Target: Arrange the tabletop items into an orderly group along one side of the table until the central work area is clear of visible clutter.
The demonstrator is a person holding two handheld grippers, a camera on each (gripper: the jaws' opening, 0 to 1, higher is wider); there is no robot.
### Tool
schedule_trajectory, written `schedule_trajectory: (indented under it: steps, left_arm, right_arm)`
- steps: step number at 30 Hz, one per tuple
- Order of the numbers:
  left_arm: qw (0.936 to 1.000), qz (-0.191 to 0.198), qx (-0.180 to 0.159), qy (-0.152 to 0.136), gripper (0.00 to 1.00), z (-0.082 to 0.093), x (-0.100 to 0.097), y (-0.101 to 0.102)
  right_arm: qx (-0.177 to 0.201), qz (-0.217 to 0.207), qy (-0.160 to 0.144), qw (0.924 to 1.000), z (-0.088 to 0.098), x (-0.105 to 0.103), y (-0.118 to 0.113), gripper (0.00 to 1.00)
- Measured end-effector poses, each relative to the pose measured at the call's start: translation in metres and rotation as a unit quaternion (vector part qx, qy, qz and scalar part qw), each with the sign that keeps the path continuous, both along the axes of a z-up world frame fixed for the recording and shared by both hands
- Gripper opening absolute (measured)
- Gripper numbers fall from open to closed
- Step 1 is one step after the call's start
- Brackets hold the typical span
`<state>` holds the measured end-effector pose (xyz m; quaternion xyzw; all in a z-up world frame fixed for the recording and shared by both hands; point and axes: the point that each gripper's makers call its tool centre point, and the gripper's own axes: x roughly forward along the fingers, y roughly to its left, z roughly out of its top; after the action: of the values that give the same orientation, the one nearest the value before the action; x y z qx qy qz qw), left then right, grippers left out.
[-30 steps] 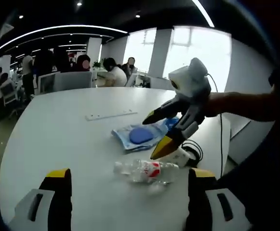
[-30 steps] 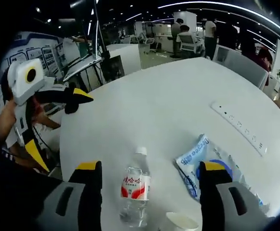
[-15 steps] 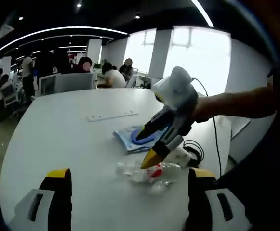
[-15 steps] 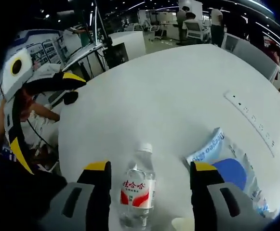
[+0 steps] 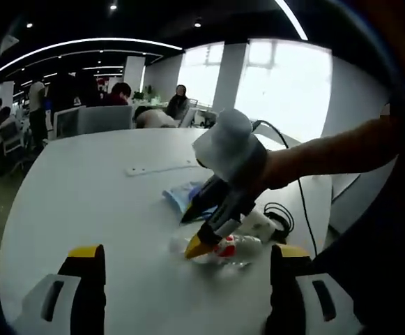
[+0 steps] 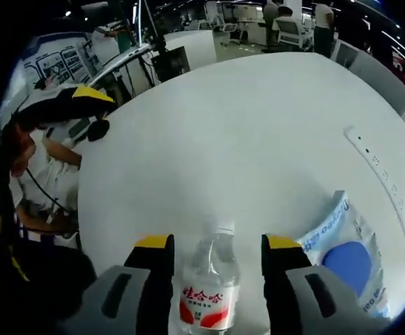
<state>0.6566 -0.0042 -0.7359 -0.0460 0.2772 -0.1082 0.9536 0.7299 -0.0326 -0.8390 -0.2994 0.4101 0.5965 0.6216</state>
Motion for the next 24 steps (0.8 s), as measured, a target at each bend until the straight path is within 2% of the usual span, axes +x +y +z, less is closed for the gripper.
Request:
schedule_trajectory:
  steps: [12, 17, 24]
  left_arm:
    - [0.9999, -0.008, 0.002, 0.009, 0.95, 0.000, 0.003, 0.006]
    - [1.0000, -0.008, -0.004, 0.004, 0.94, 0.001, 0.005, 0.007]
    - [0.9998, -0.012, -0.013, 0.012, 0.90, -0.006, 0.001, 0.007]
  right_arm:
    - [-0.028, 0.001, -0.012, 0.9995, -0.015, -0.005, 0.008, 0.32]
    - [-0.032, 0.004, -0.013, 0.9994, -0.018, -0.006, 0.013, 0.27]
    - [-0.045, 0.012, -0.025, 0.9986, -0.028, -0.003, 0.013, 0.22]
